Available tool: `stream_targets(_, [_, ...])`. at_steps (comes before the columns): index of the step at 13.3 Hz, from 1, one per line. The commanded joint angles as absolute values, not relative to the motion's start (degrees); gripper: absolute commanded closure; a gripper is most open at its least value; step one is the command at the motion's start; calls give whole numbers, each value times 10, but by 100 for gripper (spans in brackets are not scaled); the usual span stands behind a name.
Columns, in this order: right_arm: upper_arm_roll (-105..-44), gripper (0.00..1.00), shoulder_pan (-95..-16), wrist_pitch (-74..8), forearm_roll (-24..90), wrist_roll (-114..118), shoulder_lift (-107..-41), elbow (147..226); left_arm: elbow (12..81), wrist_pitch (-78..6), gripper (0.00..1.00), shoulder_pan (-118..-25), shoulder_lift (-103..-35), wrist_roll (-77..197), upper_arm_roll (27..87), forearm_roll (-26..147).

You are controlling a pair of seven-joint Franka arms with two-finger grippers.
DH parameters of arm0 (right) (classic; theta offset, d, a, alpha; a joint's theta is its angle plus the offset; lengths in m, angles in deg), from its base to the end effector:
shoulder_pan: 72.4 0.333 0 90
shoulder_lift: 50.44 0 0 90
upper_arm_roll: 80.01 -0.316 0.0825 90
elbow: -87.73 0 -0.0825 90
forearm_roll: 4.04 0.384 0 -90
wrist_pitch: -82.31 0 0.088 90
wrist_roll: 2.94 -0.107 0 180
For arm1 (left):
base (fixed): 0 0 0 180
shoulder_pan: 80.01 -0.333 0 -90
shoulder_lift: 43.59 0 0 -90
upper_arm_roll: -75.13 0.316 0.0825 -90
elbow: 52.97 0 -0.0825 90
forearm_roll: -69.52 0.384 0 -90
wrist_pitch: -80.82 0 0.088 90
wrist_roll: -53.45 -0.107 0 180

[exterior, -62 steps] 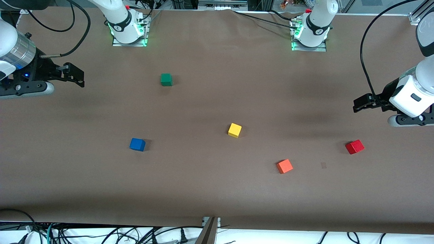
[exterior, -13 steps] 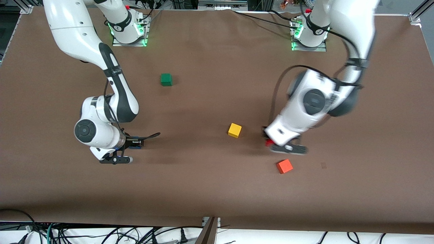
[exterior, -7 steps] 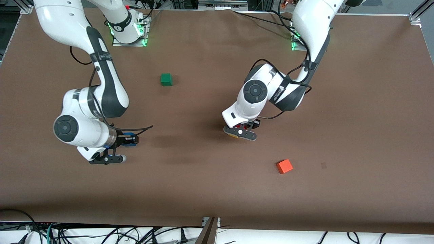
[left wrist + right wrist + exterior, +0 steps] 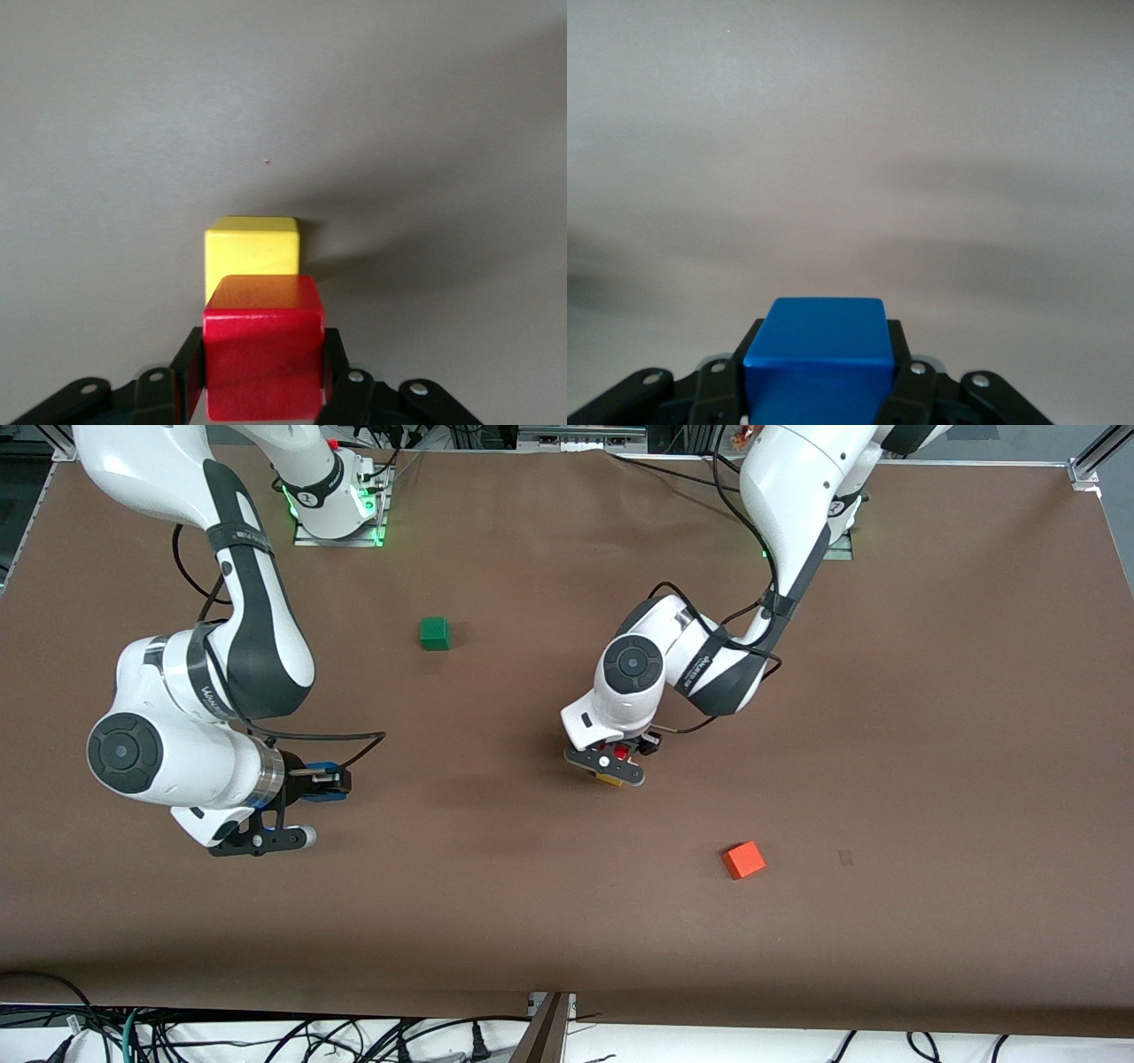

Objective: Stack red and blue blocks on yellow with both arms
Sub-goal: 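Lower the red cube onto the yellow cube and open the left gripper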

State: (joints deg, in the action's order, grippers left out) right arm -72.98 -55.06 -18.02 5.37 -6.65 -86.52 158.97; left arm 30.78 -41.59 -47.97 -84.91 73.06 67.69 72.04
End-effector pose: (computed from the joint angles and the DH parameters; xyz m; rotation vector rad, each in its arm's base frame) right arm 0.6998 0.1634 0.3899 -3.0607 -0.1459 0.1953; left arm 0.5637 -0.4408 0.2549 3.0718 -0.5286 -0.0929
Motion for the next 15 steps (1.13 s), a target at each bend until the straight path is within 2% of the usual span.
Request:
stream_targets(1, [-734,67,-548,-165,62,-77,-868,1562,282,-428,100,-467,-868,721,686,734])
stream_targets(15, [-736,67,-517,-173,63,-159,-872,1544,279,-431,100,-474,-870,691,697,741])
